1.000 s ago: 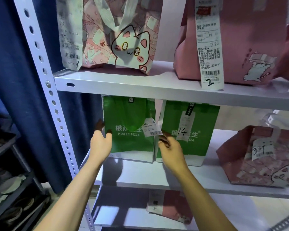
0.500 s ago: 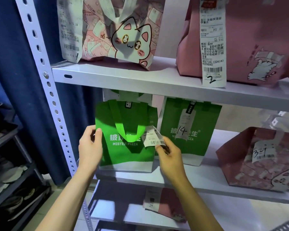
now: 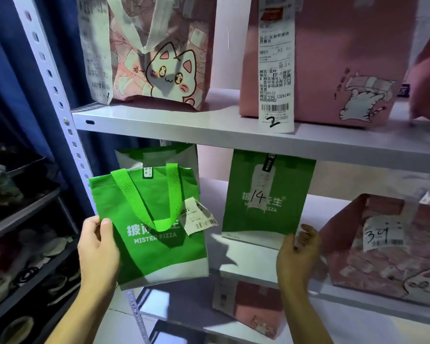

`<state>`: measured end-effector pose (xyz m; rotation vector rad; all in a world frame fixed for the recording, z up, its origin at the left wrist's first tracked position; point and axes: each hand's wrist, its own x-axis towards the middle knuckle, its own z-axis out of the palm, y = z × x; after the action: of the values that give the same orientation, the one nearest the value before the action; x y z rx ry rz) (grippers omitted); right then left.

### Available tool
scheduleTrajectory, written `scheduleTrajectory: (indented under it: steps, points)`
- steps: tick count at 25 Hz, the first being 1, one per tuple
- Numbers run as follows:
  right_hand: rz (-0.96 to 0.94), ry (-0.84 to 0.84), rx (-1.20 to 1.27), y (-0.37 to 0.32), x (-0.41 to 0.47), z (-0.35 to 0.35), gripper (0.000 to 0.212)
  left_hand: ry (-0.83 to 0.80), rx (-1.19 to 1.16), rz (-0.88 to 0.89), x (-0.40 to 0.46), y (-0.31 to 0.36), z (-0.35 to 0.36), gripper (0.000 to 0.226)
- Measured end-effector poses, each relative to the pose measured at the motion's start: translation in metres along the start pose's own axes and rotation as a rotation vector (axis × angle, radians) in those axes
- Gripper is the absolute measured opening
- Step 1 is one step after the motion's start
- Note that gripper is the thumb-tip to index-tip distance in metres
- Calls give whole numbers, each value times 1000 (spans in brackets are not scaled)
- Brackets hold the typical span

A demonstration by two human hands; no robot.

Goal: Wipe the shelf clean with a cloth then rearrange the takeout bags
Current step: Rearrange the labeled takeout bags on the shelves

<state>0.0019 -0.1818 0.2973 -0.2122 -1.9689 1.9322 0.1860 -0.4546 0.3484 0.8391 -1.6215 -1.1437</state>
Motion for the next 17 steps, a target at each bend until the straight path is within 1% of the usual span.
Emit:
scheduleTrajectory:
  steps: [2, 4, 8, 12, 17]
  points:
    - [18, -1, -43, 6, 12, -6, 46, 29, -35, -14, -19, 8, -6, 14]
    - [28, -42, -110, 9, 25, -2, 50, 31, -47, -19, -32, 10, -16, 15]
    - [63, -149, -121, 13, 46, 12, 33, 34, -76, -58, -44, 9, -37, 16]
    - [123, -255, -63, 4, 53, 31, 29, 15, -102, -63, -53, 11, -55, 18]
    - [149, -419, -22, 10, 40, 81, 30, -43, -108, -67, -63, 9, -69, 22]
